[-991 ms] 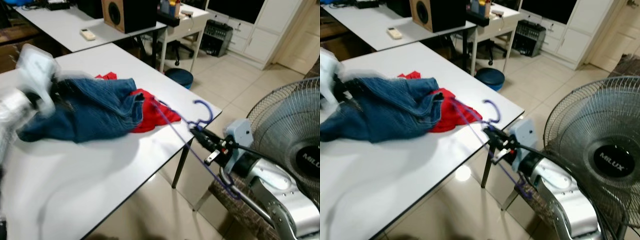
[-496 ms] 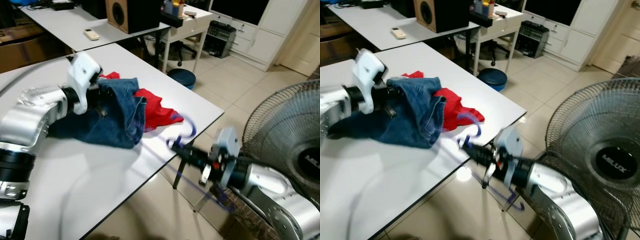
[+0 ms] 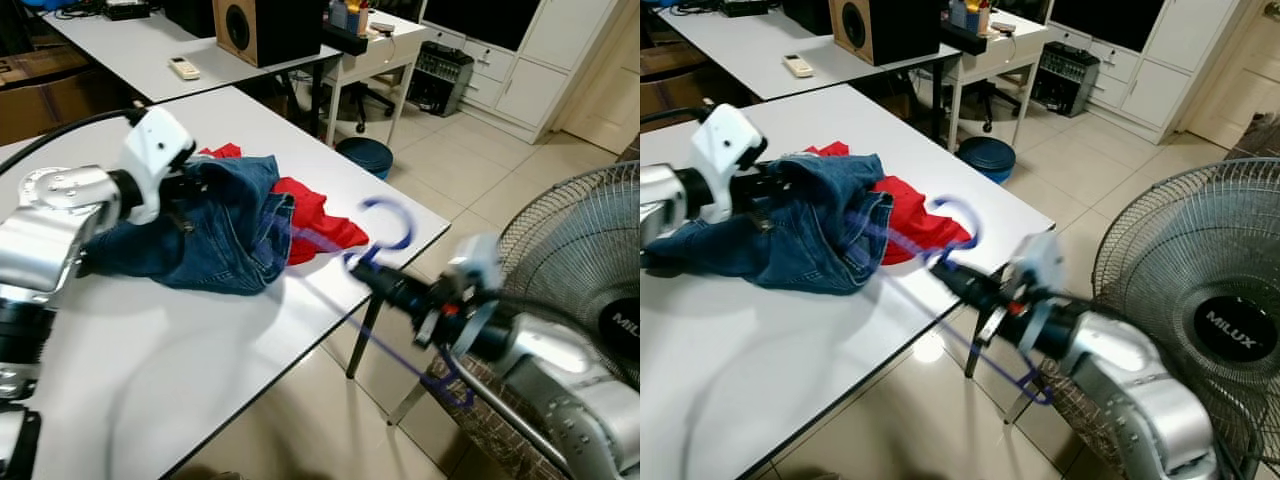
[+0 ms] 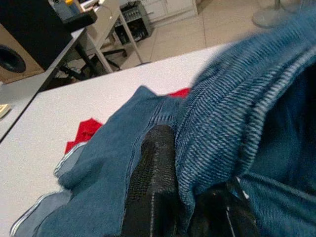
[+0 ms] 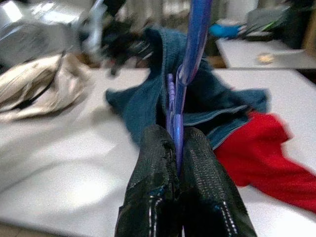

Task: Hang hanger

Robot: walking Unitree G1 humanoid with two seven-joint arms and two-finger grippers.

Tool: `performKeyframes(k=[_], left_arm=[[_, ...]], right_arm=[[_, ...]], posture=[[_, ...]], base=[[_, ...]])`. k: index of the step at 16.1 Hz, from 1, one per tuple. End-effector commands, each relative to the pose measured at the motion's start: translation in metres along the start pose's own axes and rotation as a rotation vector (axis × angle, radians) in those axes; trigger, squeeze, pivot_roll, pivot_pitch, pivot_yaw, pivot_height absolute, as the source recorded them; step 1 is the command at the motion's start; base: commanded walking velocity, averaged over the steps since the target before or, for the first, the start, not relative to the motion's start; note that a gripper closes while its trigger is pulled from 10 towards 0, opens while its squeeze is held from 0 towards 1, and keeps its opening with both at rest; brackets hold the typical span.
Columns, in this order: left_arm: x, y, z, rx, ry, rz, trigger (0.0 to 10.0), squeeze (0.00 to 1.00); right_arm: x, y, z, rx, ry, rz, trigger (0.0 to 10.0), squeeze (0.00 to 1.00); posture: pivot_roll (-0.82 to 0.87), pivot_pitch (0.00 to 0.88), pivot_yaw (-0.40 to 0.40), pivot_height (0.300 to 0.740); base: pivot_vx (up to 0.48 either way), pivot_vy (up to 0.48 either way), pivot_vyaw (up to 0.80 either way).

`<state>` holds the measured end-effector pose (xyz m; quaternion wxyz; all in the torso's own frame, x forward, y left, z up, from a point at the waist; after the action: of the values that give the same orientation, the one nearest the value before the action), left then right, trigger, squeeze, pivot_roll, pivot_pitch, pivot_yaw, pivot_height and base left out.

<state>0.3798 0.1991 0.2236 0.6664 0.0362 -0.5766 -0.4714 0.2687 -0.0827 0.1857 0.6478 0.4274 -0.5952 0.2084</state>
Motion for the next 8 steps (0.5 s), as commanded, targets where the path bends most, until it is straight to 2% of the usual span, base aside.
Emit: performKeyframes(k=[1,3,4,5,6,7,8], left_arm=[[0.006,0.005,0.007,-0.005,-0.022,-0.052,0.0,0.0],[0.009,0.014,0.014,0.006,-0.043,-0.082,0.0,0.0],[0.019,0.029,0.028,0.01,-0.097,-0.146,0.0,0.0],[0.031,0.05,0.043,0.037,-0.133,-0.185,0.0,0.0],[0.034,0.055,0.047,0.045,-0.139,-0.187,0.0,0.0],[0.049,0.08,0.056,0.089,-0.167,-0.215,0.0,0.0],[0.052,0.083,0.057,0.098,-0.174,-0.212,0.0,0.0]], right_arm=[[0.036,-0.032,0.006,-0.159,-0.162,0.033,10.0,0.0],[0.051,-0.049,0.01,-0.245,-0.237,0.018,10.0,0.0],[0.059,-0.058,0.013,-0.275,-0.271,0.002,10.0,0.0],[0.058,-0.051,0.011,-0.22,-0.256,-0.011,10.0,0.0],[0.057,-0.046,0.009,-0.193,-0.248,-0.016,10.0,0.0],[0.048,-0.024,0.001,-0.065,-0.193,-0.035,10.0,0.0],[0.047,-0.022,0.0,-0.055,-0.187,-0.037,10.0,0.0]], posture=[[-0.09,0.0,-0.081,0.74],[-0.08,0.0,-0.083,0.74],[-0.08,0.0,-0.088,0.74],[-0.07,0.0,-0.1,0.74],[-0.07,0.0,-0.1,0.74],[-0.06,0.0,-0.115,0.74],[-0.06,0.0,-0.115,0.74]], base=[[0.0,0.0,0.0],[0.0,0.0,0.0],[0.0,0.0,0.0],[0.0,0.0,0.0],[0.0,0.0,0.0],[0.0,0.0,0.0],[0.0,0.0,0.0]])
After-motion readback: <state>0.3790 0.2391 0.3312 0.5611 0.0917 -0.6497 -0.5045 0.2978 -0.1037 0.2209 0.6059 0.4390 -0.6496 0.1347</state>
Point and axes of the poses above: a point about 5 cm out from each wrist's last joint towards the gripper, its own z axis pointing back from the gripper into the wrist, its own x axis along the axis of the wrist's last joint, y = z × x, the point moved 6 cm from there along -z, pointing out of the wrist towards the gripper, and after that the axes turned 11 degrees about -z, right-handed, at the moved point
